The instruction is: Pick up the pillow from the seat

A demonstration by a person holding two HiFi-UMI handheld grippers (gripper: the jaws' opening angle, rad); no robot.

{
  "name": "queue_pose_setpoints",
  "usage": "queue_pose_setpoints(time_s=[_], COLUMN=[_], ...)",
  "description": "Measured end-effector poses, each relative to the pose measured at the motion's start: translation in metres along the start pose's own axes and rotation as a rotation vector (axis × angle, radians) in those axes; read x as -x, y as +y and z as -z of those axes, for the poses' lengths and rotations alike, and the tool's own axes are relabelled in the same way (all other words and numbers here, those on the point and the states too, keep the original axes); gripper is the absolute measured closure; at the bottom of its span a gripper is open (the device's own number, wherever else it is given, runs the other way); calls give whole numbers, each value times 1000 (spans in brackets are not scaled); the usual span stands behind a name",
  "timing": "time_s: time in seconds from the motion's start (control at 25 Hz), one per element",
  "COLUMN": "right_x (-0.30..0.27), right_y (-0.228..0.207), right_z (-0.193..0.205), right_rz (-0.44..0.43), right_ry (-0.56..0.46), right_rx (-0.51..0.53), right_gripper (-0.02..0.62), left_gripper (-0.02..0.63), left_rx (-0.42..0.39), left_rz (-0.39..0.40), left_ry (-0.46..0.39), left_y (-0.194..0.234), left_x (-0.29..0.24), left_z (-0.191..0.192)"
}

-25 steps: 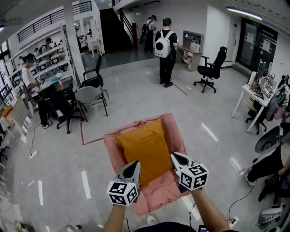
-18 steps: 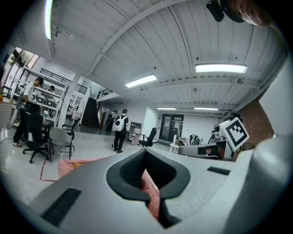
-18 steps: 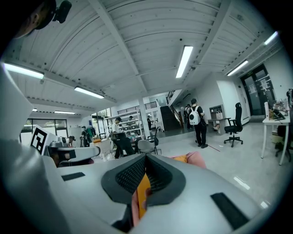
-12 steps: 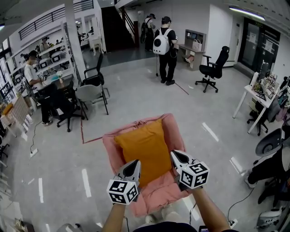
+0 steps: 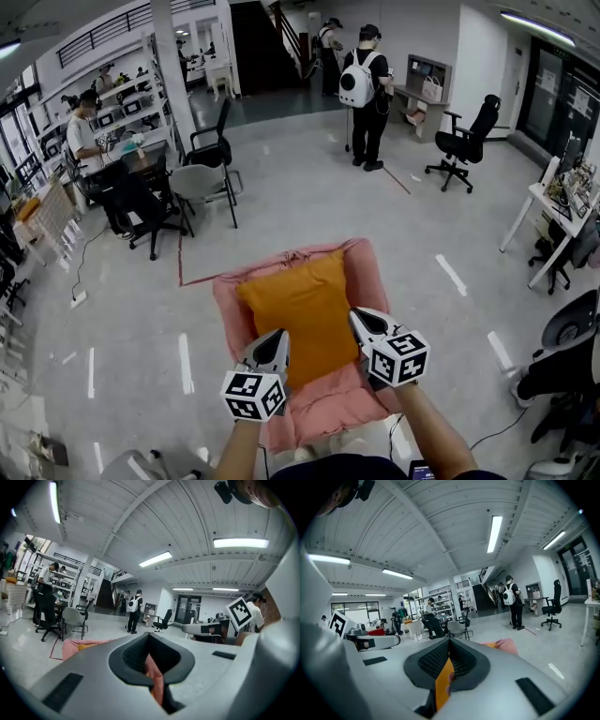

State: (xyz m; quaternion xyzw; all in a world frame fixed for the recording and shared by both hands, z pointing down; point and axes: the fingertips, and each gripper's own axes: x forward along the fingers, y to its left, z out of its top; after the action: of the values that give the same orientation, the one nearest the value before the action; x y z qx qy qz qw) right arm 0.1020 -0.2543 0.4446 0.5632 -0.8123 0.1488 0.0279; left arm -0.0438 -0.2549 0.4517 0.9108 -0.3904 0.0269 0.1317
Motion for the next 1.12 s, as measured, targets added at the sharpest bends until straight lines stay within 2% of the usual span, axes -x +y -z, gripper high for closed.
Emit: queue_pose_setpoints(time_s=[0.28, 0.8, 0.96, 1.12], right_x=[-26, -73, -89, -105], right_y=[-27, -50, -54, -63], right_z=[-9, -7, 0, 6], right_rz=[-32, -87, -100, -102], right_ry=[16, 62, 85, 91], right_rx=[6, 29, 24, 18], right_gripper=[578, 578, 578, 578], left_gripper=[609, 609, 609, 609], left_rx=[15, 50, 22, 24], left_rz=[-45, -95, -96, -137], left_ry=[-8, -10, -29, -18], left_y=[12, 38, 44, 57], left_x=[-30, -63, -68, -76], left_z=[-5, 5, 6, 15])
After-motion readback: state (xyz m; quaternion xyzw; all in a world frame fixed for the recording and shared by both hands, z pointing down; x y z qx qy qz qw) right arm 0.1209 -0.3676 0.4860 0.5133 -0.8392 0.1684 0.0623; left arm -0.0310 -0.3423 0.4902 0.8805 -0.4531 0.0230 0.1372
